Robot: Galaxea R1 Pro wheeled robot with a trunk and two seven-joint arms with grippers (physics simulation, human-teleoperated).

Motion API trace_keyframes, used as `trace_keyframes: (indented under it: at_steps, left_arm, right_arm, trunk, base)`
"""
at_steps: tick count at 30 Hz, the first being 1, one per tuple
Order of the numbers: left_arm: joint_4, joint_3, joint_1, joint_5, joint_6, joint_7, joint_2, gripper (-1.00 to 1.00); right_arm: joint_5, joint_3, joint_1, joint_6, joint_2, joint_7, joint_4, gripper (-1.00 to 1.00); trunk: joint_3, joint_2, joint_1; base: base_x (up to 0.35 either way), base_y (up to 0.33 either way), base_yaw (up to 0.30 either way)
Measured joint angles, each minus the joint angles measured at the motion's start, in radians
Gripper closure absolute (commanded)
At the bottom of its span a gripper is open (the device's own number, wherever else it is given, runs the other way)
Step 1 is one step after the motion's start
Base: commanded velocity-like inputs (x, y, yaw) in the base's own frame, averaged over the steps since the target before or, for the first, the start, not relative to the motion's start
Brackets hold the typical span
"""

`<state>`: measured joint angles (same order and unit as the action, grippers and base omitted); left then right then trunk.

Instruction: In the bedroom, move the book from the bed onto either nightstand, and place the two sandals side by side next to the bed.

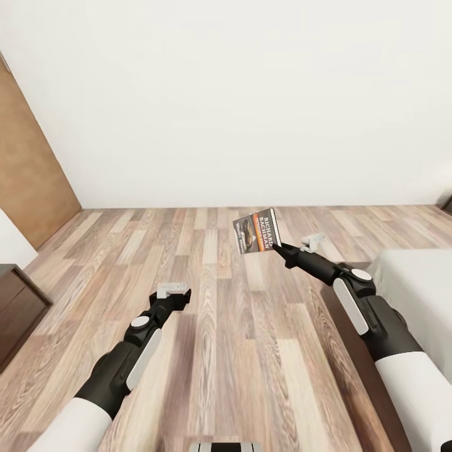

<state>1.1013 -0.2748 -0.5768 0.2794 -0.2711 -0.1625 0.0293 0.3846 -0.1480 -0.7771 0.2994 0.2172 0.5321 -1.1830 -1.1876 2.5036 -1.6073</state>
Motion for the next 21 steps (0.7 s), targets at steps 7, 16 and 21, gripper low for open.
trace_keyframes:
  at_steps: [7,16,21]
  left_arm:
    - [0.0,0.0,0.0,0.001,0.0,0.001,0.0,-1.0]
    - [-0.001,0.0,0.0,0.001,0.0,0.001,0.0,-1.0]
    - [-0.002,0.0,0.0,0.002,0.0,0.002,0.0,-1.0]
  right_arm:
    - [-0.001,0.0,0.0,0.0,0.0,0.0,0.0,1.0]
    - [-0.001,0.0,0.0,0.002,0.0,0.0,0.0,1.0]
    - [-0.001,-0.001,0.0,0.002,0.0,0.0,0.0,1.0]
  trunk:
    - [0.0,0.0,0.0]
    - [0.0,0.0,0.0]
    - [0.0,0.0,0.0]
  base:
    - [0.33,0.0,0.0]
    - [0.33,0.0,0.0]
    - [0.33,0.0,0.0]
